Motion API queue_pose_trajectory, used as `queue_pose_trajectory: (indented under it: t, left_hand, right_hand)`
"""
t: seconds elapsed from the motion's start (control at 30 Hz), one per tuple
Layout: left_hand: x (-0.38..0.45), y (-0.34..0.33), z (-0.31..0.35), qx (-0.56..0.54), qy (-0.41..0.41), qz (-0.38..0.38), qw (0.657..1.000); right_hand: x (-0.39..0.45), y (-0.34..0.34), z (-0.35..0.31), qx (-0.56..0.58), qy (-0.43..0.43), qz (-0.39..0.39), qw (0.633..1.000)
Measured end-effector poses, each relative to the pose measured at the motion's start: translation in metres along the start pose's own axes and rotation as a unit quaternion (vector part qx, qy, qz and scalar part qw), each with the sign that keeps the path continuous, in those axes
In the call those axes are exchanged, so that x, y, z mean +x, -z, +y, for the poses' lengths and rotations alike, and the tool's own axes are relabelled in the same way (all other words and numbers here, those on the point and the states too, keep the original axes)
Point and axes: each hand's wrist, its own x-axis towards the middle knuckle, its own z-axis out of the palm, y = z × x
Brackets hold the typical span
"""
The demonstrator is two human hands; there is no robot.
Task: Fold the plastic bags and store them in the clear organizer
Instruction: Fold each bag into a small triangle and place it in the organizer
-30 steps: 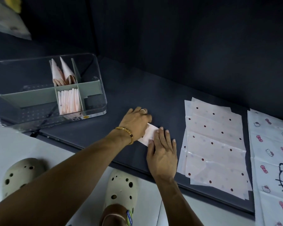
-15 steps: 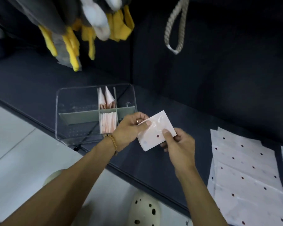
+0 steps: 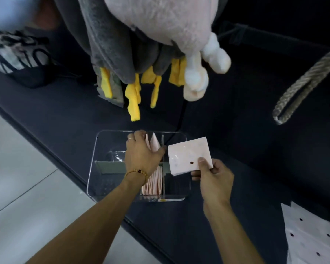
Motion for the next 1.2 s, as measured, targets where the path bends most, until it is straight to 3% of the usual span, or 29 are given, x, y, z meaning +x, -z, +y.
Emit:
queue_pose_trajectory:
  t: [0.07, 0.23, 0.3, 0.4, 0.47, 0.57, 0.63, 0.73, 0.87, 1.07, 1.2]
  left_hand:
    - [0.003, -0.003, -0.007, 0.022, 0.008, -0.013, 1.000]
    - [0.009, 0.013, -0.025, -0.033, 0.057, 0.046, 0.997]
    - [0.009, 0.020, -0.027, -0.055, 0.063, 0.053, 0.995]
    - [0.007, 0.025, -0.025, -0.076, 0.045, 0.052, 0.995]
    - [0.006, 0.025, -0.024, -0.083, 0.028, 0.035, 0.996]
    - [0.003, 0.026, -0.026, -0.081, 0.017, 0.004, 0.997]
    - [0.002, 0.027, -0.028, -0.086, 0.024, -0.018, 0.996]
    - [-0.002, 0.030, -0.030, -0.115, 0.043, -0.038, 0.992]
    - [-0.018, 0.037, -0.023, -0.234, 0.113, -0.024, 0.965]
    - [-0.079, 0.034, 0.008, -0.388, 0.162, -0.040, 0.907]
    - [-0.139, 0.005, 0.035, -0.406, 0.166, -0.121, 0.890]
  right_hand:
    - [0.004, -0.013, -0.001, 0.020, -0.012, -0.007, 1.000]
    - [0.014, -0.049, -0.003, -0.005, 0.000, -0.043, 0.999]
    - [0.017, -0.061, -0.001, -0.127, 0.091, -0.018, 0.988]
    - [0.014, -0.078, 0.000, -0.294, 0.245, -0.001, 0.924]
    - [0.011, -0.092, 0.002, -0.333, 0.250, -0.062, 0.907]
    - [0.009, -0.103, 0.004, -0.343, 0.160, -0.239, 0.894]
    - [0.008, -0.100, 0.005, -0.298, 0.107, -0.275, 0.908]
    - [0.008, -0.087, 0.007, -0.206, 0.075, -0.212, 0.952]
    - [0.006, -0.059, 0.003, -0.141, 0.043, -0.126, 0.981]
    - [-0.009, 0.020, -0.001, -0.100, 0.014, -0.047, 0.994]
    - [-0.024, 0.103, 0.015, -0.140, -0.021, 0.022, 0.990]
